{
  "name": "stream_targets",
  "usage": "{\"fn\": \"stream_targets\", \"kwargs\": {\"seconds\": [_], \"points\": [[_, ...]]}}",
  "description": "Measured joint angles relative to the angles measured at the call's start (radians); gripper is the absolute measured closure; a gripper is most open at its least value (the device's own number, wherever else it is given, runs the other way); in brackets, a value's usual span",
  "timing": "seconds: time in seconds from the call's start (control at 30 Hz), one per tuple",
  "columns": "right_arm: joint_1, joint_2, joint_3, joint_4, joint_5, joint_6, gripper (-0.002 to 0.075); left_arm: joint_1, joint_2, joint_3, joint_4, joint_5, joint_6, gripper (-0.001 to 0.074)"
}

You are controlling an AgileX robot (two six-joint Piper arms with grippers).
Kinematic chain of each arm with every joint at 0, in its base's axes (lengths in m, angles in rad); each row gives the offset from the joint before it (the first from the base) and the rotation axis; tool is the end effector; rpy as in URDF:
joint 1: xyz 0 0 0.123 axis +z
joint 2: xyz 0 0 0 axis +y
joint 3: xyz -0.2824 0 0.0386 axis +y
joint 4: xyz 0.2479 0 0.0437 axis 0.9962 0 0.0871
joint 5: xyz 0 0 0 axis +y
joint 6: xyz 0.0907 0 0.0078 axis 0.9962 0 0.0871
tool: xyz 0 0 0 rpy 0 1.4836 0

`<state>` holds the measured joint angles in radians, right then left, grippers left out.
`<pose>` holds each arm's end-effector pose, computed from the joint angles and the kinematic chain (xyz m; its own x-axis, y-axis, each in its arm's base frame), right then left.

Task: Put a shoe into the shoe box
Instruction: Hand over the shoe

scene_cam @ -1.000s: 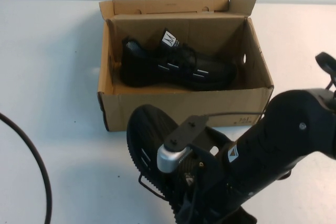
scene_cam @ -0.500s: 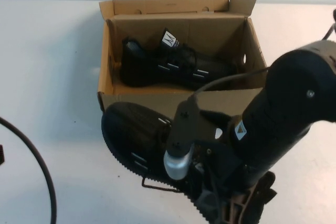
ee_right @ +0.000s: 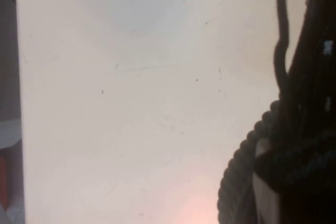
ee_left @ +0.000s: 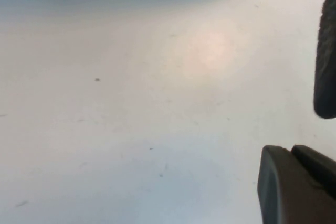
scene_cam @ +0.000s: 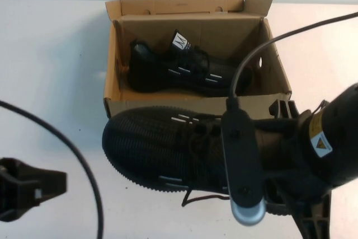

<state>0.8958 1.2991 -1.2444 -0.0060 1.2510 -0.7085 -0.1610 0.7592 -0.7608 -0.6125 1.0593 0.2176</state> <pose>0.1520 0.1891 0.3500 0.0637 -0.9640 -0.2581 -0.9734 -0.0030 -0.2291 0.1107 -0.0643 0.3287 -0.8078 0.0318 -0.5887 0.3645 0.8117 -0.4563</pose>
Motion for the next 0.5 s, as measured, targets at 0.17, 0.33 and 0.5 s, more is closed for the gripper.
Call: {"fn": "stream_targets", "kwargs": {"seconds": [0.17,0.33,0.5], "points": [[0.009,-0.019,0.002,-0.002,0.005,-0.019,0.0703,0.000,0.095,0.000,-0.217,0.031,0.194,0.0738],[0.009,-0.050,0.033,-0.014,0.009,-0.027,0.0703,0.000,0.186,-0.002,-0.377,0.062,0.331,0.0738],[0.009,-0.095,0.079,-0.026,0.009,-0.016,0.0704,0.000,0.269,-0.002,-0.414,0.066,0.386,0.0738]]}}
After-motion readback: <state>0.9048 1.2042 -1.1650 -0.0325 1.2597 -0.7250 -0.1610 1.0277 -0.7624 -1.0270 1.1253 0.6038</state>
